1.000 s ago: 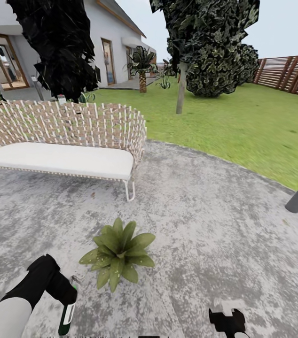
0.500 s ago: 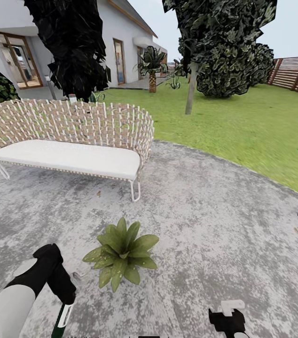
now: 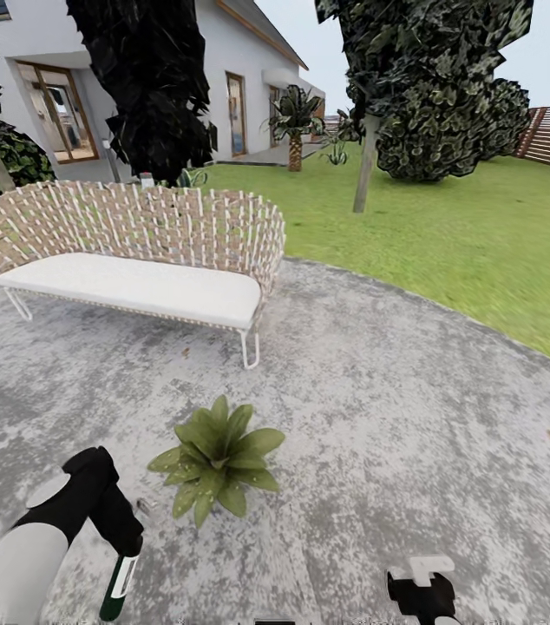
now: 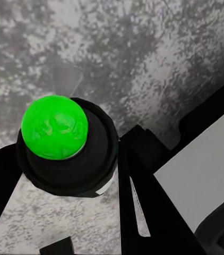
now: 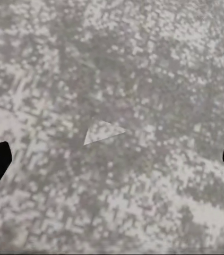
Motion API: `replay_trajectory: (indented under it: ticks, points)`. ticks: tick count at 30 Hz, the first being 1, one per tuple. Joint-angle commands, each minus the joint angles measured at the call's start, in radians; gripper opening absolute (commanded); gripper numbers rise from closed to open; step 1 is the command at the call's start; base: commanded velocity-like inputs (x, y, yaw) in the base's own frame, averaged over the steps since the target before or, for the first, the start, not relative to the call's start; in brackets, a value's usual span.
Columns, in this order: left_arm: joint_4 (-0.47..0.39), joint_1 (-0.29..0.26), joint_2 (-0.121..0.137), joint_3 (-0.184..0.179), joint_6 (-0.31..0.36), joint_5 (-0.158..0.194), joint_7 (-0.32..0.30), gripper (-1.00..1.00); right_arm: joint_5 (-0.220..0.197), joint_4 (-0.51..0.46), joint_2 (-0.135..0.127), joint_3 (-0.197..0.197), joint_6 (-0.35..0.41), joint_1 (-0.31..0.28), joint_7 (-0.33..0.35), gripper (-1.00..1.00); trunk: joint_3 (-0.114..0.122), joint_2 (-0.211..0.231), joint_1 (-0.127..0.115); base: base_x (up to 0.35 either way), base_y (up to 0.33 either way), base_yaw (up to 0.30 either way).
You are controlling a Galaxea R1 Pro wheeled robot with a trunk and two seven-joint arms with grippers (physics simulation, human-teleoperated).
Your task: Pick up the pesticide atomizer in the garden and spray insectifuge to fully cover both potted plants in the garden.
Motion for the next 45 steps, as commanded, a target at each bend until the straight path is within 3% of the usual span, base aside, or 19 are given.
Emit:
replay_trajectory:
  ticks: [1,8,25,32,45]
  points:
    - [-0.011,0.000,-0.002,0.004,0.011,-0.009,-0.010,-1.00,-0.007,0.000,0.000,0.009,-0.001,0.000,-0.002,1.00,-0.001,0.000,-0.001,-0.210,-0.217,0.000]
    - [-0.031,-0.008,-0.004,0.002,0.062,-0.008,-0.011,-1.00,-0.007,0.000,0.002,0.010,-0.001,0.002,-0.002,1.00,-0.001,0.000,-0.001,-0.030,-0.252,0.000]
    - [-0.032,-0.014,0.004,0.001,0.068,-0.008,-0.018,-1.00,-0.008,0.000,0.006,0.010,-0.001,0.002,-0.002,1.00,-0.001,0.000,-0.001,0.230,-0.148,0.177]
    - [-0.030,-0.062,0.006,-0.007,0.067,-0.021,-0.089,-1.00,-0.008,0.000,0.006,0.010,-0.001,0.002,-0.002,1.00,-0.001,0.000,-0.001,0.012,-0.001,0.245]
    - [-0.030,-0.063,0.007,-0.008,0.069,-0.023,-0.094,-1.00,-0.007,0.000,0.006,0.010,-0.001,0.002,-0.002,1.00,-0.001,0.000,-0.001,0.000,-0.192,0.140]
